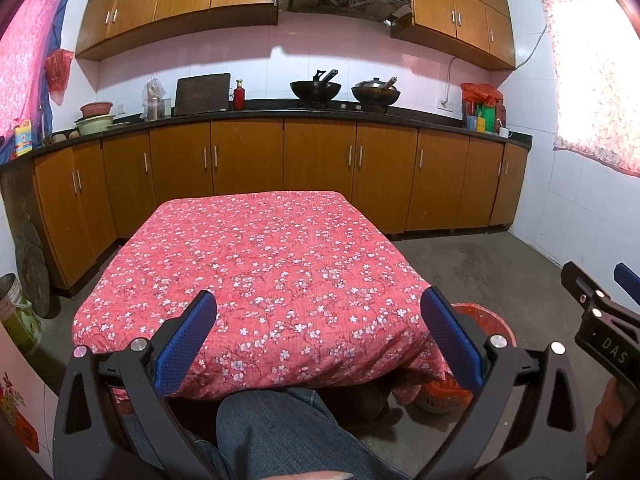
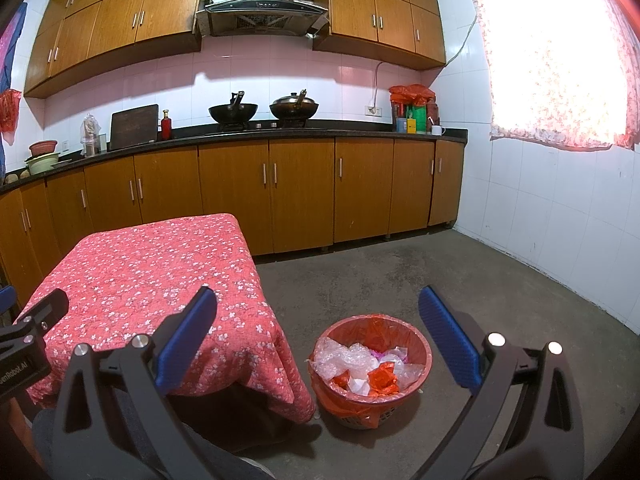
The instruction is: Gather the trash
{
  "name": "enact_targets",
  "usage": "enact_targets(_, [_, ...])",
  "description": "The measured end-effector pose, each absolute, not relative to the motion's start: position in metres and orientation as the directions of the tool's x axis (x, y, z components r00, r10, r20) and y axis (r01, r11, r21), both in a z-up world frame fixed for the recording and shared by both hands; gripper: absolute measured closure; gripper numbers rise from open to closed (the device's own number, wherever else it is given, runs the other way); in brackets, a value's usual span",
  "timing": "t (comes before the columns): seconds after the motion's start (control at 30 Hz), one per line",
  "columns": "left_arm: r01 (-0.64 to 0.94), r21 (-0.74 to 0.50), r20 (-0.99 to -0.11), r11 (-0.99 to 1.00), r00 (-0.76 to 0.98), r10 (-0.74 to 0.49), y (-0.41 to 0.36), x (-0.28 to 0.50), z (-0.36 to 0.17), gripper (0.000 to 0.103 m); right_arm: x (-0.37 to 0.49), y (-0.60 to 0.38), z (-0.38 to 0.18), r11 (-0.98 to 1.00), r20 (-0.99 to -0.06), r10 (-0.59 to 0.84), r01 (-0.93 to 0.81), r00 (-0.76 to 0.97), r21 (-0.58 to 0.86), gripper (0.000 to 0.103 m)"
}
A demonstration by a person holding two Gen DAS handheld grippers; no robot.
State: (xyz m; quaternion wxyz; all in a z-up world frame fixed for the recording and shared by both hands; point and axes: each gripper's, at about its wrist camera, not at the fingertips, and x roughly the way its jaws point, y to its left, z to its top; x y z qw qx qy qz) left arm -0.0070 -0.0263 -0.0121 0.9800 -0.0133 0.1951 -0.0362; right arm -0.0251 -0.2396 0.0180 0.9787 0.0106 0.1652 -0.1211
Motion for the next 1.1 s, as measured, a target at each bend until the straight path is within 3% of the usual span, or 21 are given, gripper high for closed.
enact_targets(1.1, [0.069,-0.05,-0.398,0.996,0.914,-0.083,-0.019,-0.0037,-0.0133,0.002,-0.0257,-0.2365,0.0145,0.971,-0.33,-0.232,0.24,0.915,-0.018,0.004])
